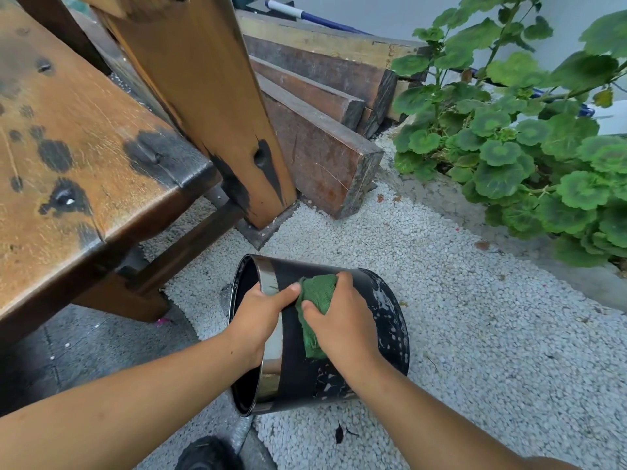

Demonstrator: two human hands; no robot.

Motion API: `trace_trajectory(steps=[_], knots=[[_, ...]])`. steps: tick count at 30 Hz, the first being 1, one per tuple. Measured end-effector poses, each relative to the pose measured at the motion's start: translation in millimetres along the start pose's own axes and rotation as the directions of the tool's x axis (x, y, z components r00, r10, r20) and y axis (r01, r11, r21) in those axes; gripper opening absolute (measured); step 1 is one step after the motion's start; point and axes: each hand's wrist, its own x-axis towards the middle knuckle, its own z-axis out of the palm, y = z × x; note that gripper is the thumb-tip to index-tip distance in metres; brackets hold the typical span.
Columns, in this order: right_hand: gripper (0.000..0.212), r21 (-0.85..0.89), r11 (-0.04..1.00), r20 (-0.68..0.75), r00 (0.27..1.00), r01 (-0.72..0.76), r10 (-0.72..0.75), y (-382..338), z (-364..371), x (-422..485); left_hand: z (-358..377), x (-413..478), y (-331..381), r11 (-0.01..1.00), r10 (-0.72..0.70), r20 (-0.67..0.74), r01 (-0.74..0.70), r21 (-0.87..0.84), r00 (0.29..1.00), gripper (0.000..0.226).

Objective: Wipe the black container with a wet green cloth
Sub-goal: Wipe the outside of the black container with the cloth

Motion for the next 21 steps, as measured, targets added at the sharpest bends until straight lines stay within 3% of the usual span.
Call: trace_trajectory(steps=[10, 17, 21], knots=[[0.044, -0.106, 0.992, -0.061, 0.996, -0.069, 0.063, 28.7, -4.2, 18.3, -14.4, 4.0, -2.4, 0.996, -0.076, -0.012, 0.075, -0.041, 0.997, 0.006], [0.036, -0.175, 0.976, -0.079, 0.990, -0.133, 0.120, 56.6, -13.4, 25.3, -23.6, 3.0, -4.1, 0.995, -0.098, -0.024, 0.097, -0.022, 0.995, 0.018], [0.035, -0.189, 0.967, -0.100, 0.983, -0.170, 0.153, 70.9, -20.7, 27.7, -26.6, 1.8, -2.2, 0.994, -0.106, -0.002, 0.106, -0.005, 0.994, 0.010]])
